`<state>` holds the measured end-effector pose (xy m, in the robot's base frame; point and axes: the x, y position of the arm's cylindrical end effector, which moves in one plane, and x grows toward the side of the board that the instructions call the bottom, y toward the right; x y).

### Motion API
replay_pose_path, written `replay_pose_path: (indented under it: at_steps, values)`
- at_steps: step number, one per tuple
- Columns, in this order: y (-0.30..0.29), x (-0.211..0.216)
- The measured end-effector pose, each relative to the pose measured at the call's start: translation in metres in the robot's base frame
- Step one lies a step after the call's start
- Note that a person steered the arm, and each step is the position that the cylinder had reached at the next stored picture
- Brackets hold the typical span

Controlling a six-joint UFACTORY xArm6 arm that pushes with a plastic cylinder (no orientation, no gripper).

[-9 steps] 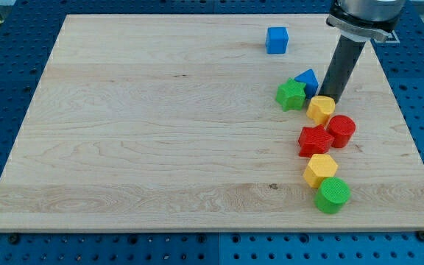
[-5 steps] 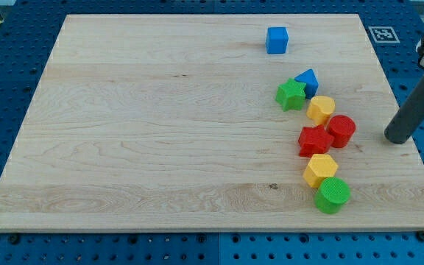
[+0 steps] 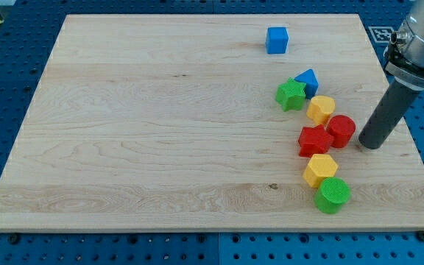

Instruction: Push the red circle a bit left

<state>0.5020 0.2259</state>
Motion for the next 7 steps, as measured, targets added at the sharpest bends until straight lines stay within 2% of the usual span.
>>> replay_pose_path:
  at_steps: [4, 5, 7]
  values:
    - [-0.032, -0.019]
    - [-0.055, -0.021]
    - [-0.046, -0.022]
